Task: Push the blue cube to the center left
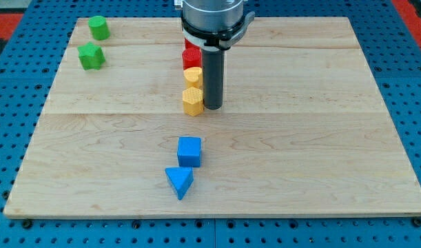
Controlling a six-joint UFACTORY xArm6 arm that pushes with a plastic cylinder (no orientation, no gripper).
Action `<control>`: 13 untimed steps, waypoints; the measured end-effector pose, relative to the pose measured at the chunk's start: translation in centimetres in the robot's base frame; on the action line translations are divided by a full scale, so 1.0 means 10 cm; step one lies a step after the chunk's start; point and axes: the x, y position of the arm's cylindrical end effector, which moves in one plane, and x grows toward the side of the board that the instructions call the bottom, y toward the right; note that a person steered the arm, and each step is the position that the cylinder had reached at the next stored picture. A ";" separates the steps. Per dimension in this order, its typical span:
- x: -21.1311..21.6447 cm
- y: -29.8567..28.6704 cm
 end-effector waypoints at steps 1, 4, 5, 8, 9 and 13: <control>0.15 0.63; 1.31 -0.07; 0.90 -0.38; 0.37 -1.55; 0.17 -1.66; -0.20 -2.06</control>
